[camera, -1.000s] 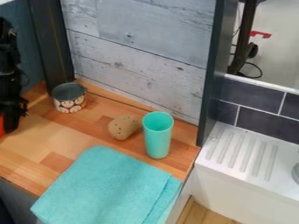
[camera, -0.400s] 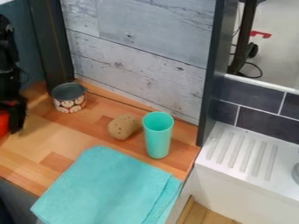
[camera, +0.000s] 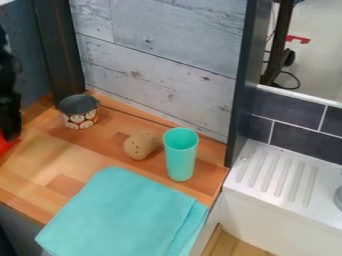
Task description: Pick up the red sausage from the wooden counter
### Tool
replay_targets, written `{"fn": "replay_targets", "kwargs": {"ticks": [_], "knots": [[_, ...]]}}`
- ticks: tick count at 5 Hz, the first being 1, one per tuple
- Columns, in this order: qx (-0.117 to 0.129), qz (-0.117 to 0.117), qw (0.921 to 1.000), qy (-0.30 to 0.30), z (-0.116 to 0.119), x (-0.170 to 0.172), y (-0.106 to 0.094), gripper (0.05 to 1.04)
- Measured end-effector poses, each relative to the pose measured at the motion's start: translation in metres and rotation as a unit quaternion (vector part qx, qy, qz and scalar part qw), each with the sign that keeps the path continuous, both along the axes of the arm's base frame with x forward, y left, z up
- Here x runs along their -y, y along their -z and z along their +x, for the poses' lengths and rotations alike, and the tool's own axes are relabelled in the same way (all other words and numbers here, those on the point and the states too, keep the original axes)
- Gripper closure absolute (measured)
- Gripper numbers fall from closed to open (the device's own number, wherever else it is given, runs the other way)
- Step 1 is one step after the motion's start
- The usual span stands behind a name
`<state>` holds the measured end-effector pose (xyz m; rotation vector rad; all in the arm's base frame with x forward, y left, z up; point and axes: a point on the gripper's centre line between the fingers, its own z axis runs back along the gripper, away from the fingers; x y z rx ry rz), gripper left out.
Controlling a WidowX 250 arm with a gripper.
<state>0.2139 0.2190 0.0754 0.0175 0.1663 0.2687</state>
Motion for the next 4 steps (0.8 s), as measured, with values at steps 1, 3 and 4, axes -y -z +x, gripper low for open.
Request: {"fn": "replay_targets", "kwargs": {"ticks": [1, 3, 4], "knots": [[0.001, -0.011, 0.9991, 0.040, -0.035, 0.044, -0.020, 0.082], [0.011, -0.030, 0.9850, 0.169, -0.076, 0.142, -0.045, 0.082], [0.017, -0.025, 0.9834, 0.179, -0.082, 0.189, -0.049, 0.082]]}}
